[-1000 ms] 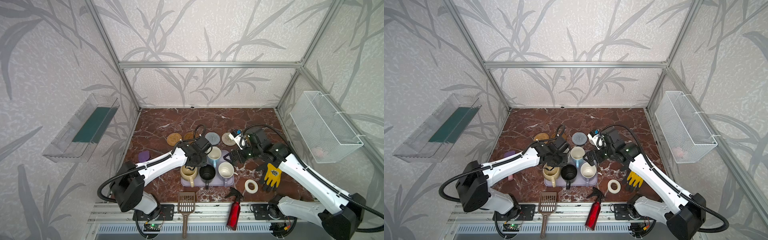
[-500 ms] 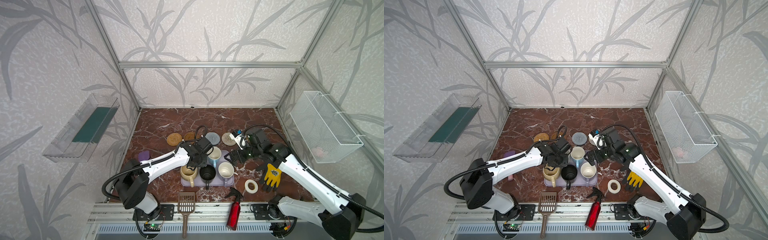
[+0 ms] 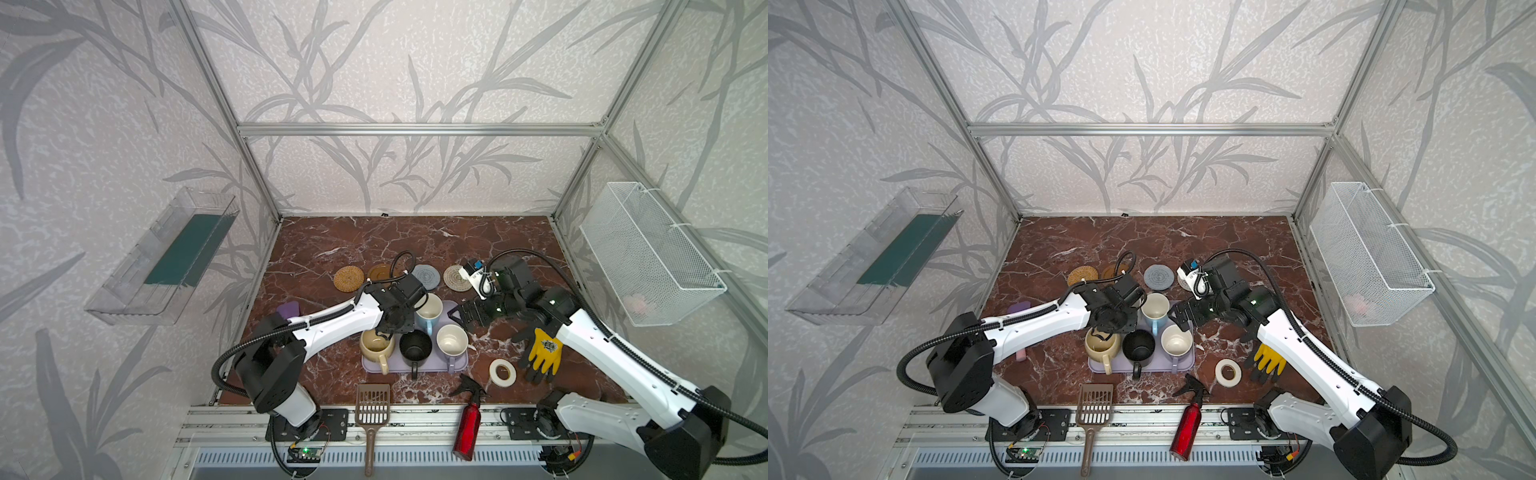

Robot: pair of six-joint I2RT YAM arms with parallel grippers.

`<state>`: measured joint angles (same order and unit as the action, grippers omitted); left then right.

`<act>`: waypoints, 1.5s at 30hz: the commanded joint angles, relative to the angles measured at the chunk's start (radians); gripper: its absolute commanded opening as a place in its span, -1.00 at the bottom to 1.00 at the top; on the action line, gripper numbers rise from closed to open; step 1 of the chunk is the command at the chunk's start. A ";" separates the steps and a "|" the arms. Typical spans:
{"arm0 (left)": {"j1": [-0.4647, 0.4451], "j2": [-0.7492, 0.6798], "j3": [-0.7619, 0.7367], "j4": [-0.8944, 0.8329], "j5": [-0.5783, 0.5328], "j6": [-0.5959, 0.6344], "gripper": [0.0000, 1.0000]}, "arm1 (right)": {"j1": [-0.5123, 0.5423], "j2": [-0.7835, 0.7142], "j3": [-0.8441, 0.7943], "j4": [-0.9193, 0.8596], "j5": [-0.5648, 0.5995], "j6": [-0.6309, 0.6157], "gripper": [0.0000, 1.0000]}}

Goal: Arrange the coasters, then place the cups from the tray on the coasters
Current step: 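Lower left gripper over the white speckled mug while right gripper hovers beside tray, then close left gripper on the speckled mug's handle and lift it off the tray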

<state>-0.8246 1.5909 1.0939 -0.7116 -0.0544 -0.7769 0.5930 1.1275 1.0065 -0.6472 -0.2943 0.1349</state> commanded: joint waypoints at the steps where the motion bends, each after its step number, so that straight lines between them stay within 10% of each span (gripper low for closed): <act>1: -0.001 0.030 0.015 -0.016 -0.018 0.014 -0.45 | 0.006 -0.015 -0.011 0.026 -0.026 0.011 0.99; 45: -0.001 -0.174 0.078 -0.112 -0.109 -0.025 -1.00 | 0.013 0.003 0.001 0.060 -0.046 0.021 0.99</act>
<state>-0.8246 1.4708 1.1141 -0.8009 -0.0868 -0.7868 0.5957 1.1336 1.0046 -0.6212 -0.3122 0.1490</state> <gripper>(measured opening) 0.195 0.999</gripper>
